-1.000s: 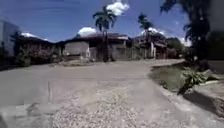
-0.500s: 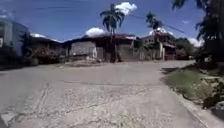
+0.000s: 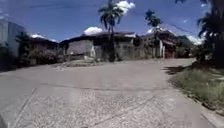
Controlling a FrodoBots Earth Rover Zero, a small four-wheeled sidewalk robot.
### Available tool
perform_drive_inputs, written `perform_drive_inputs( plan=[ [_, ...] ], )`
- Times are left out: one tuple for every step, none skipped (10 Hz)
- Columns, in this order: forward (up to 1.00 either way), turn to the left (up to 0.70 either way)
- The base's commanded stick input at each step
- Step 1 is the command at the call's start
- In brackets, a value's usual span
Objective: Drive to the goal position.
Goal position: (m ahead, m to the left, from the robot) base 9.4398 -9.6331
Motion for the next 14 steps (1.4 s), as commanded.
perform_drive_inputs(
  plan=[
    [0.85,-0.34],
    [0.85,-0.34],
    [0.85,-0.34],
    [0.85,-0.3],
    [0.85,0.12],
    [0.85,0.0],
    [0.85,0.0],
    [0.85,0.02],
    [0.85,0.07],
    [0.85,-0.3],
    [0.85,-0.34],
    [0.85,-0.34],
    [0.85,-0.34],
    [0.85,-0.34]
  ],
)
